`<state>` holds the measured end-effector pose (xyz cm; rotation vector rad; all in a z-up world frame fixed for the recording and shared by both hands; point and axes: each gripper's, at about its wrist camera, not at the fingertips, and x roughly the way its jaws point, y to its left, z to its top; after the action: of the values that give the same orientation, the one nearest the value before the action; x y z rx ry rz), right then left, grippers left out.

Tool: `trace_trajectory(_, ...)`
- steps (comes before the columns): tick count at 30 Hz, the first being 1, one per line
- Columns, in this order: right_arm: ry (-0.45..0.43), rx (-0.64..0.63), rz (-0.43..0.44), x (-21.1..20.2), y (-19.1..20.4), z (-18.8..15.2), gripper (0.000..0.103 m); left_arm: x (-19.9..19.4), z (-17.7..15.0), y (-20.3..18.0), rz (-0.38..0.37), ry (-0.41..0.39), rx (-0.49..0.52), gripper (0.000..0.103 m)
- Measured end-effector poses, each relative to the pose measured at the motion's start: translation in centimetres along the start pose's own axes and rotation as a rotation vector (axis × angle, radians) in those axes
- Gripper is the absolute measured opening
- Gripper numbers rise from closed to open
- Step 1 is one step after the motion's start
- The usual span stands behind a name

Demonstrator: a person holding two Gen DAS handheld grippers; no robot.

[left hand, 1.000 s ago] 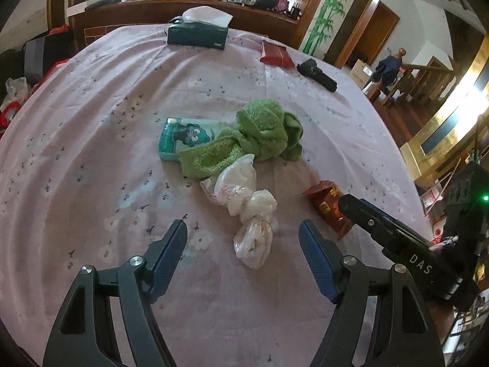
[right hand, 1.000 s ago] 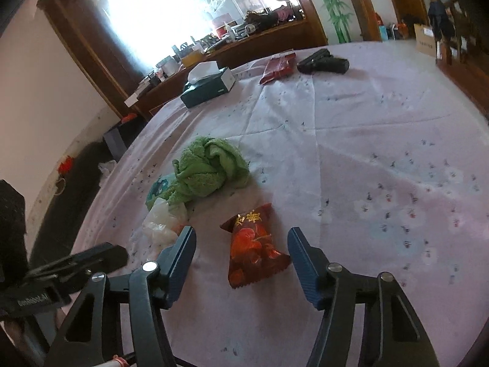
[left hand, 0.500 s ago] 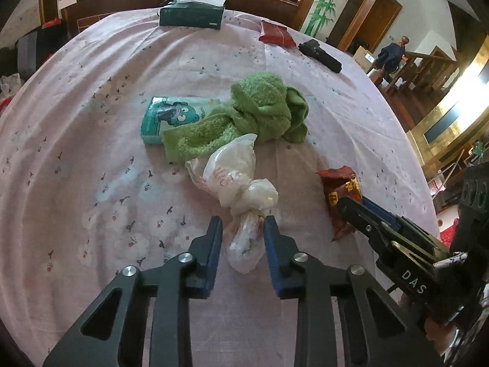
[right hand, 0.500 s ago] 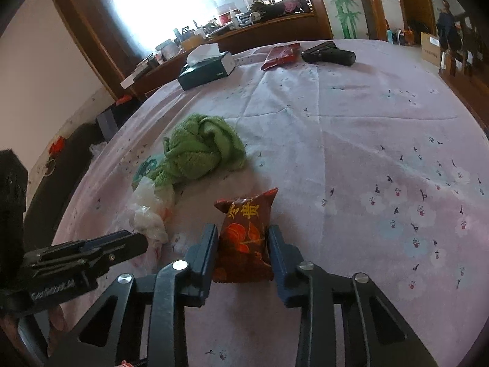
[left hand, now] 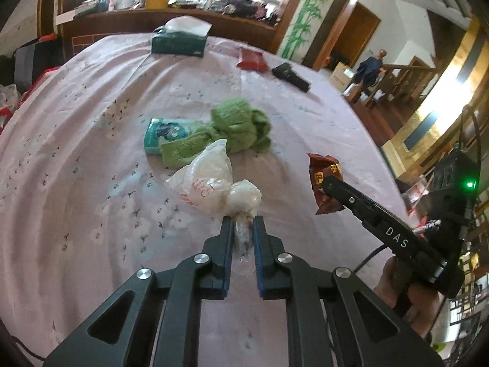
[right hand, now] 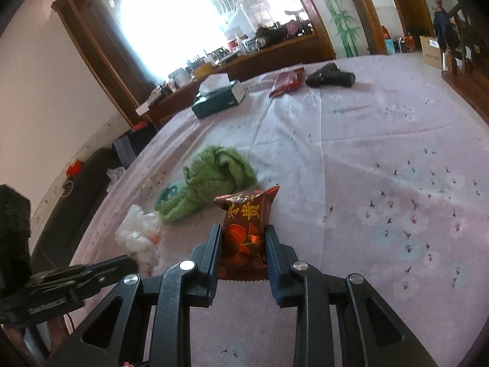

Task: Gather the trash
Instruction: 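Carry the clear bag with the left tool while the right tool carries the red snack bag to the basket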

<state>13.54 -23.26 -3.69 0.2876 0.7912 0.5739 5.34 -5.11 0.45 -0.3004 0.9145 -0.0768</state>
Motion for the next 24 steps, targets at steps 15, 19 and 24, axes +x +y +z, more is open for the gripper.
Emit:
trace_trajectory(15,-0.345,0.125,-0.147,-22.7,2.6,-5.7,0.028,-8.0,-3.2,-9.0,-0.235,-0.086,0.161,0.012)
trace_trajectory(19,-0.398,0.116,-0.208,-26.7,2.9,-6.9,0.028,-9.5,-4.2,-11.4,-0.291,-0.093,0.202,0.012)
trace_trajectory(24,-0.452,0.129,-0.276,-30.4,2.5,-8.2,0.028,-10.7,-5.3,-14.1,-0.344,-0.094,0.257,0.012)
